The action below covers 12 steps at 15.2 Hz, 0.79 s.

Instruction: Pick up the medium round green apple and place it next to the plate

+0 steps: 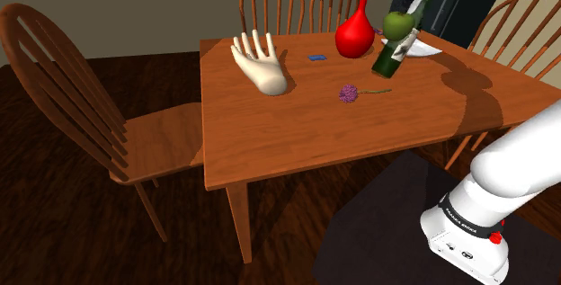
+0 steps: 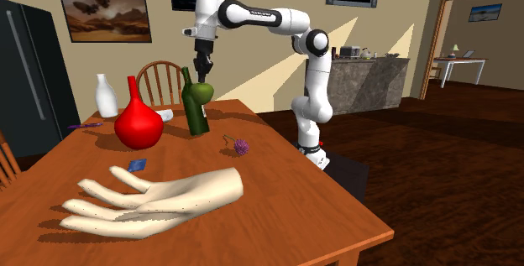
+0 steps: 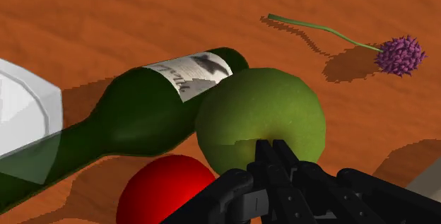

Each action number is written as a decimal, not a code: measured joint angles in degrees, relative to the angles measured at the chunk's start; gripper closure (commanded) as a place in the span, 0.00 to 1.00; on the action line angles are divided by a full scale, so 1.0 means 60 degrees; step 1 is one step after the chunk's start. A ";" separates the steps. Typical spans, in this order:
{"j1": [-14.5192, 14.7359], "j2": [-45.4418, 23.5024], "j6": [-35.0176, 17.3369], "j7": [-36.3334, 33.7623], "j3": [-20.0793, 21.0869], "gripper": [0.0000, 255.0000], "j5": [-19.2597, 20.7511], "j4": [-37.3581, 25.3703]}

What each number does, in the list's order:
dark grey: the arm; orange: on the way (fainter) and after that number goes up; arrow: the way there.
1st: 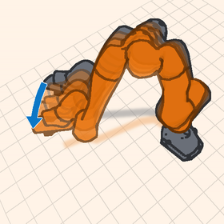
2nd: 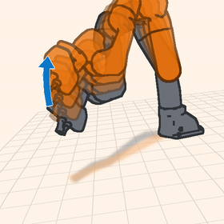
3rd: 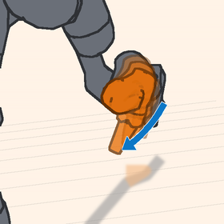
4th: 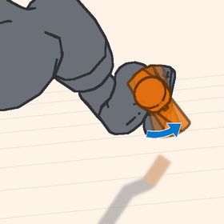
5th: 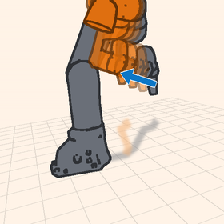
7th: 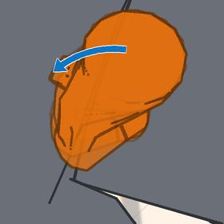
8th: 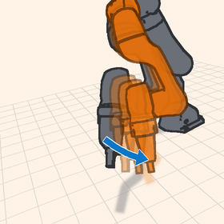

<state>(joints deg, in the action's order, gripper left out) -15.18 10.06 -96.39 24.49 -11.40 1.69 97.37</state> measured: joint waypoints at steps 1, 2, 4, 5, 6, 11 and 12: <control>-0.0099 0.0001 -0.0036 0.0253 -0.0155 1.00 -0.0013 0.0033; -0.0192 0.0059 -0.0073 0.0484 -0.0294 1.00 -0.0013 0.0127; -0.0376 -0.0059 -0.0023 0.0974 -0.0597 1.00 -0.0068 -0.0045; -0.0460 -0.0144 0.0015 0.1203 -0.0737 1.00 -0.0102 -0.0165; -0.0544 -0.0161 0.0022 0.1420 -0.0866 1.00 -0.0119 -0.0187; -0.1050 -0.0825 0.0181 0.2726 -0.1650 1.00 -0.0435 -0.0956; -0.1165 -0.0917 0.0221 0.2992 -0.1804 1.00 -0.0501 -0.1073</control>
<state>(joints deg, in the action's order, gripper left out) -22.17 4.56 -95.06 42.44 -22.22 -1.31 90.94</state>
